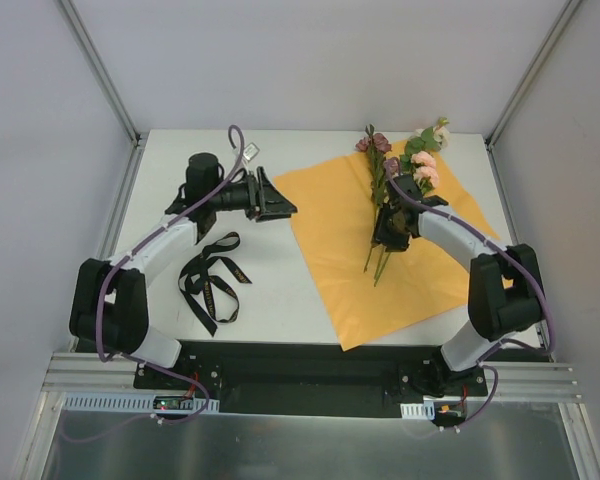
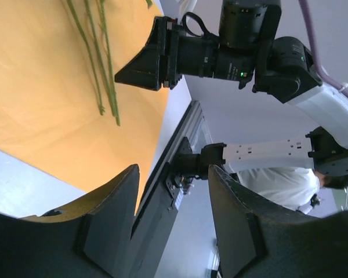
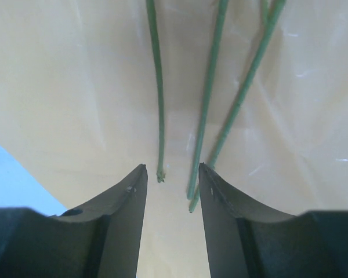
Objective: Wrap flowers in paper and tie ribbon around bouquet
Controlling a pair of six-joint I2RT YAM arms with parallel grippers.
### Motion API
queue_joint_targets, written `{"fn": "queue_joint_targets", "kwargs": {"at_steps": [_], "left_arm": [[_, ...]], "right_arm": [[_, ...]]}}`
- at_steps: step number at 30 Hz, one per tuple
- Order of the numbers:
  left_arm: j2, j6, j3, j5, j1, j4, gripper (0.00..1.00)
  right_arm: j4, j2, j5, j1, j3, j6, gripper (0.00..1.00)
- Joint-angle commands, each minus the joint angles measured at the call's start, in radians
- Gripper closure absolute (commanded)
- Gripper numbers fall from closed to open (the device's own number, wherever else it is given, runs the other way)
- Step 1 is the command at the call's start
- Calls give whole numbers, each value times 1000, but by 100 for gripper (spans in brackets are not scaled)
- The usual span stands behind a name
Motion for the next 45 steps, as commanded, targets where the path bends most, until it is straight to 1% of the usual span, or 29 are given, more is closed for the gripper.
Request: {"fn": "queue_joint_targets", "kwargs": {"at_steps": [1, 2, 3, 5, 7, 8, 10, 11, 14, 16, 18, 19, 22, 23, 24, 28, 31, 38, 43, 45], "left_arm": [[52, 2, -26, -40, -150, 50, 50], [74, -1, -31, -67, -178, 49, 50], [95, -4, -35, -83, -236, 50, 50], [161, 2, -40, -121, -290, 49, 50], [216, 37, -28, -187, -357, 11, 51], [229, 57, -17, -208, -377, -9, 51], [261, 126, 46, -270, -422, -107, 57], [267, 143, 70, -288, -431, -134, 58], [287, 154, 121, -373, -474, -142, 62], [328, 171, 144, -414, -505, -146, 66], [385, 191, 173, -430, -516, -145, 70], [404, 198, 176, -466, -520, -145, 73], [460, 201, 167, -523, -539, -131, 75], [470, 200, 160, -523, -549, -125, 75], [482, 206, 158, -525, -554, -123, 75], [480, 235, 138, -554, -559, -128, 75], [480, 246, 95, -583, -559, -129, 74], [485, 249, 68, -609, -559, -131, 74], [480, 249, 54, -614, -559, -131, 73], [482, 247, 49, -614, -560, -131, 73]], "right_arm": [[8, -86, 75, -25, -75, -5, 57], [8, -81, 83, -33, -83, 13, 57], [8, -77, 83, -41, -89, 24, 59], [1, -51, 95, -52, -90, 57, 62], [-7, -35, 123, -53, -80, 74, 65], [-9, -29, 133, -52, -78, 82, 66], [-18, -17, 173, -53, -75, 110, 68], [-16, -14, 182, -55, -78, 114, 68], [-1, 9, 175, -53, -72, 122, 70], [13, 26, 156, -50, -67, 121, 71], [30, 32, 152, -46, -66, 119, 71], [37, 40, 150, -41, -69, 119, 71], [50, 60, 140, -38, -69, 124, 73], [51, 66, 136, -36, -67, 125, 75], [54, 69, 136, -36, -67, 125, 78], [79, 63, 158, -24, -78, 133, 80], [77, 62, 175, -16, -63, 131, 84], [66, 58, 202, -16, -35, 136, 94], [66, 92, 205, -24, 5, 122, 99], [65, 109, 205, -30, 23, 117, 99]]}}
